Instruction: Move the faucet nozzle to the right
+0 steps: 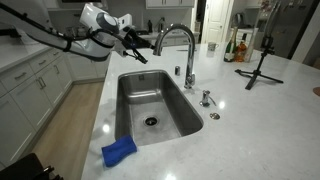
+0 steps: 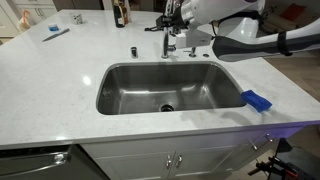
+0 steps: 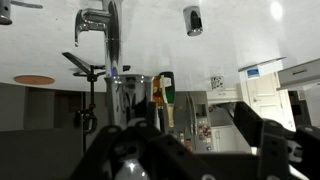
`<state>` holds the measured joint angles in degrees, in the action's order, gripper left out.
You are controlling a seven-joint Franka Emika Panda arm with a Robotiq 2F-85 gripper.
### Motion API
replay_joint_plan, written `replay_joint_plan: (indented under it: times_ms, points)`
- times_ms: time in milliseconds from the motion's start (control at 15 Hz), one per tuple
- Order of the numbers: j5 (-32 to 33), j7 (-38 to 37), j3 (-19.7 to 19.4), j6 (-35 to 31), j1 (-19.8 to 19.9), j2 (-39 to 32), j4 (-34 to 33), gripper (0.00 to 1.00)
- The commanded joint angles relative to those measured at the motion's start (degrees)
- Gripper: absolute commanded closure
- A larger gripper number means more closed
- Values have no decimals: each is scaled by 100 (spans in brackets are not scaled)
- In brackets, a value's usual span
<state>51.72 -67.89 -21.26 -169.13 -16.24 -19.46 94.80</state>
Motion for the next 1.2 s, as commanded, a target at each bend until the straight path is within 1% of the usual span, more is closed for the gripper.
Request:
replay_joint_plan:
  times_ms: [0, 333, 400, 467, 867, 1000, 1133]
  points:
    - [186, -253, -169, -179, -52, -269, -334, 51]
    - [291, -353, -411, -216, -124, -273, -384, 88]
    - [342, -398, -490, -209, -158, -261, -385, 97]
    - [409, -446, -564, -204, -187, -254, -390, 100]
    - [877, -999, -934, -157, -429, -187, -334, 100]
    - [1019, -1179, -1045, -60, -538, -177, -322, 100]
    - [1020, -1211, -1084, 121, -590, -154, -266, 100]
